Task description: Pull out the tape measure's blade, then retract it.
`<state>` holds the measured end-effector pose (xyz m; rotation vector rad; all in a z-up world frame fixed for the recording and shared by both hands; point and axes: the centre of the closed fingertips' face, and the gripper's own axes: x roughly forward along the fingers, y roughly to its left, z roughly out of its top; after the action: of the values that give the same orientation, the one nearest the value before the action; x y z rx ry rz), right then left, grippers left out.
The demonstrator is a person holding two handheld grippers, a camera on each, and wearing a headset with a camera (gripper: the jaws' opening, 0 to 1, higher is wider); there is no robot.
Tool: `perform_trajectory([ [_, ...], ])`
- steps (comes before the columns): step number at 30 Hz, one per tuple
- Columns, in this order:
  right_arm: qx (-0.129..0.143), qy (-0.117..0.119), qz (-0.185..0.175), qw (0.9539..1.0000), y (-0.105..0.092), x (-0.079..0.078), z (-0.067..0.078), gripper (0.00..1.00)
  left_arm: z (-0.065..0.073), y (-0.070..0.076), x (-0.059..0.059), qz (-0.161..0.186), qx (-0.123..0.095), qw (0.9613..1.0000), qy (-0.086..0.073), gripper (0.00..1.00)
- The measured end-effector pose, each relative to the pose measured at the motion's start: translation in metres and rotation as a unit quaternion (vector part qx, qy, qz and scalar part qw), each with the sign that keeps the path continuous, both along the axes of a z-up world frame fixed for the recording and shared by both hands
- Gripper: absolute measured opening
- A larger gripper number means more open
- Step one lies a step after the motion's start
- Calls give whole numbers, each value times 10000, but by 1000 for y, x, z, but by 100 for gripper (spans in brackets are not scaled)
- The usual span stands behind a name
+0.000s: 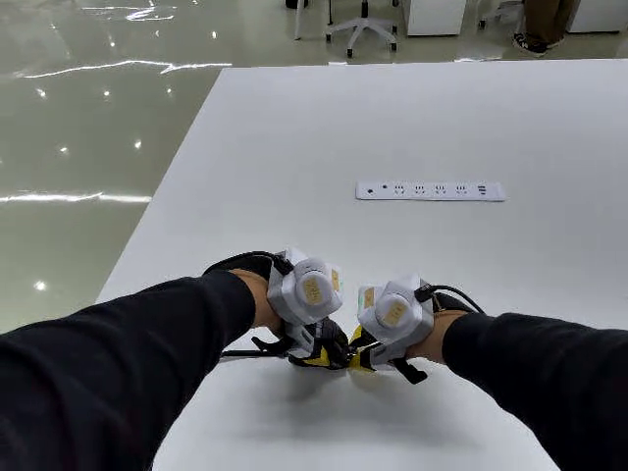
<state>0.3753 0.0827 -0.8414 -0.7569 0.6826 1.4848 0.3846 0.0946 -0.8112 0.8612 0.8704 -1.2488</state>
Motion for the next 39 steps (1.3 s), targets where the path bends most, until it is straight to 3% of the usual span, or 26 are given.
perform_trajectory([
  [5,117,74,-109,9998,-1,1,0,9,1,1,0,21,-49,10000,-12,32],
  [8,193,254,-286,9991,-4,1,2,8,3,3,1,68,-180,9998,-9,32],
  [25,67,139,-300,9994,-21,2,2,8,2,1,0,109,-180,9997,-109,32],
  [39,-6,185,-387,9991,-42,5,2,8,2,0,0,150,-208,9995,-170,32],
])
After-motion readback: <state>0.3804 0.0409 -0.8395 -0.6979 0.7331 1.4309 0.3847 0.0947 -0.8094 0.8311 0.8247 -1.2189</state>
